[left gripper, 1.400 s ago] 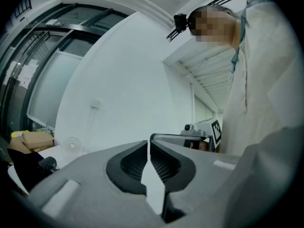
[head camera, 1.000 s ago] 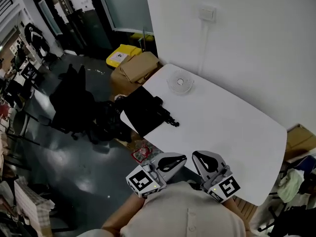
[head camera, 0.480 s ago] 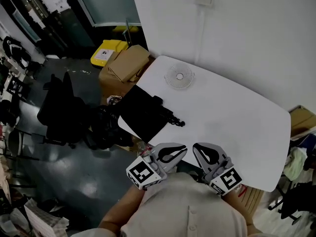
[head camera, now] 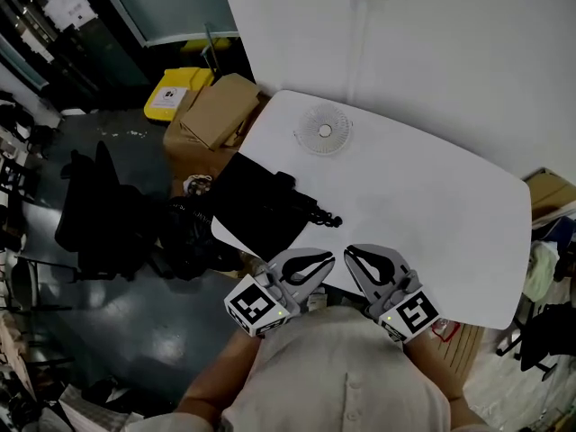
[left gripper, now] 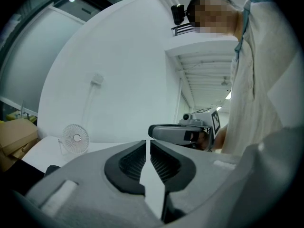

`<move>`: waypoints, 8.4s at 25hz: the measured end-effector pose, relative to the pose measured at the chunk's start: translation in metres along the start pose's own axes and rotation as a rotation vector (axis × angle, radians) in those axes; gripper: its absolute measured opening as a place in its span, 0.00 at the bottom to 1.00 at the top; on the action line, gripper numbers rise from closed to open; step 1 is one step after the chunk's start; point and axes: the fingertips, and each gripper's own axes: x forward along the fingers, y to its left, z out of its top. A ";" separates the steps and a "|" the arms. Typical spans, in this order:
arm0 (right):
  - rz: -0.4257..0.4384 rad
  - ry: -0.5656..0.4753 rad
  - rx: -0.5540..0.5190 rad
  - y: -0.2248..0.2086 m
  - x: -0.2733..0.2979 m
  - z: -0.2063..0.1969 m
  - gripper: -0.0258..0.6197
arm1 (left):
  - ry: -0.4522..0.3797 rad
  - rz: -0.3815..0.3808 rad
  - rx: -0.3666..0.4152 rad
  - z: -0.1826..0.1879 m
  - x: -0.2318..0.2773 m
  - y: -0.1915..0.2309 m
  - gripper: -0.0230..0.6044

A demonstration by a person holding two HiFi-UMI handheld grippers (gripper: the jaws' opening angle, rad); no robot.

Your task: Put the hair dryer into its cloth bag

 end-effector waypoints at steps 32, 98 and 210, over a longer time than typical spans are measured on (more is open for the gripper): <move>0.078 0.164 -0.046 -0.037 0.065 -0.054 0.25 | 0.058 0.046 -0.038 -0.039 0.005 0.036 0.06; 0.228 0.938 -0.286 -0.061 0.191 -0.256 0.47 | 0.218 -0.002 -0.081 -0.090 -0.001 0.056 0.07; -0.347 0.548 0.361 -0.165 -0.099 -0.228 0.44 | 0.567 0.302 -0.571 -0.187 0.130 0.131 0.08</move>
